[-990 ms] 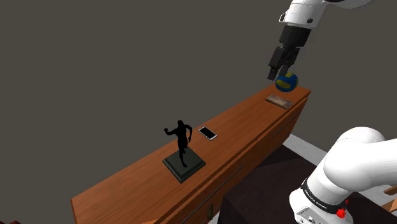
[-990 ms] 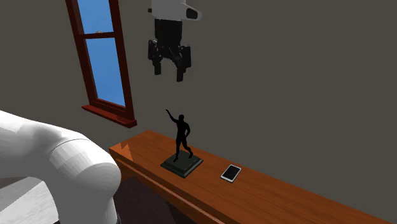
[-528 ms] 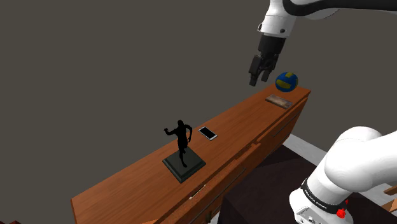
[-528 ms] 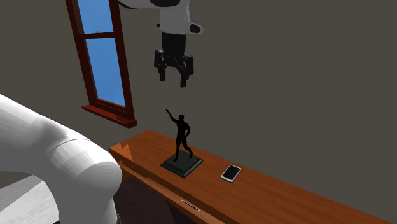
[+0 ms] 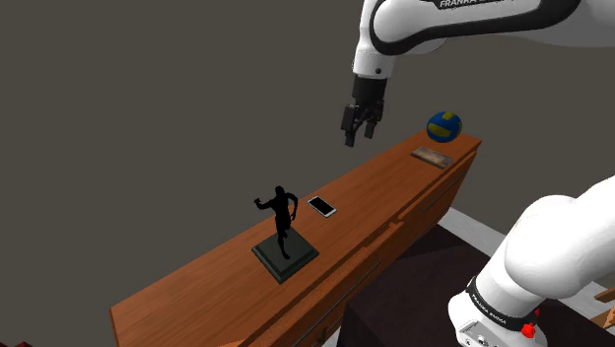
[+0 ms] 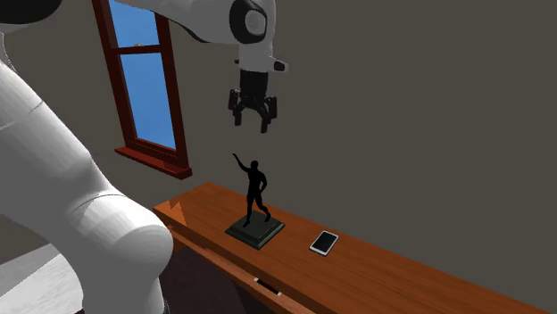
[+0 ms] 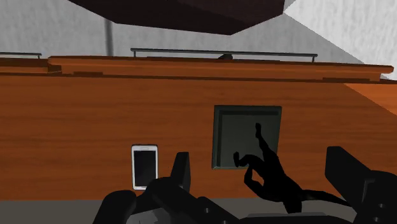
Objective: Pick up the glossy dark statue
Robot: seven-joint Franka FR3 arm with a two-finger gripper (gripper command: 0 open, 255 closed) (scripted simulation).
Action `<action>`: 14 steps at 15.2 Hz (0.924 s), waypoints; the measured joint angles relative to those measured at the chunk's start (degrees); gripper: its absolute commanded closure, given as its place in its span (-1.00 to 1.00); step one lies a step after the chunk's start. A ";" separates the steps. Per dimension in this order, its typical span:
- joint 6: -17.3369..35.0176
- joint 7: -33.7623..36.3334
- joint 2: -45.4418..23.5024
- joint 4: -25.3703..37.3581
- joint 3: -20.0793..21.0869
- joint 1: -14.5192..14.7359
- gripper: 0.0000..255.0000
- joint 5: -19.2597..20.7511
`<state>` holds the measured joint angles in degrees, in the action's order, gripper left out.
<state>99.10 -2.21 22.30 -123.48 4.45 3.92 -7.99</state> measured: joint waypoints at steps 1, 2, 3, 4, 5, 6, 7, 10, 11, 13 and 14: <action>0.55 0.32 -2.08 1.22 0.50 0.24 -1.00 0.05; 1.45 0.78 -4.16 2.09 1.12 0.57 -1.00 0.05; 2.60 1.08 -5.96 2.41 1.65 0.84 -1.00 0.10; 3.27 1.22 -8.07 3.53 2.00 1.00 -1.00 0.29; 3.62 1.42 -10.62 5.41 2.36 1.16 -1.00 0.56; 4.26 1.91 -12.44 6.27 2.88 1.49 -1.00 0.70; 4.89 2.23 -14.86 7.77 3.30 1.73 -1.00 1.00; 5.90 3.45 -21.69 12.52 4.48 2.63 -1.00 1.96; 6.18 3.93 -23.97 14.20 4.86 3.00 -1.00 2.34; 6.21 4.64 -28.54 18.01 5.41 3.66 -1.00 3.21; 6.27 4.92 -30.58 19.61 5.62 3.99 -1.00 3.60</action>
<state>105.37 2.71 -8.28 -103.87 10.07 7.91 -4.40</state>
